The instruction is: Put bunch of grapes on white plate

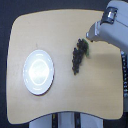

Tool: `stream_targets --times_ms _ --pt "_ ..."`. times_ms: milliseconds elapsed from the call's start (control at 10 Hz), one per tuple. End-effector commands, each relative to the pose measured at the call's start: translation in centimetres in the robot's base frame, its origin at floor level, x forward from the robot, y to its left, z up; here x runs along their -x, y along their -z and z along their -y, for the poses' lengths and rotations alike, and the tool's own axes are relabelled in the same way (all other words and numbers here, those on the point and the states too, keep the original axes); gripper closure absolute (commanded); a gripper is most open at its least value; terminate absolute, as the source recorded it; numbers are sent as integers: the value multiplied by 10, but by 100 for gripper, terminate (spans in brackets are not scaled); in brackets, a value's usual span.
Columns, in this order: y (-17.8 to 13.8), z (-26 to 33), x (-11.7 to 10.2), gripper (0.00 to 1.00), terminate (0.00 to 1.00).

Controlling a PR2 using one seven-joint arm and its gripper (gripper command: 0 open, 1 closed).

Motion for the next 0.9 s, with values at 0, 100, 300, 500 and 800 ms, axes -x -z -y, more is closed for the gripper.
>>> stream_targets --times_ms 0,100,300,500,800 --pt "43 -50 -4 0 0" --pt "54 -59 -2 0 0" --pt "75 -80 0 0 0" --pt "92 -103 -2 0 0" --pt "108 -102 -8 0 0"
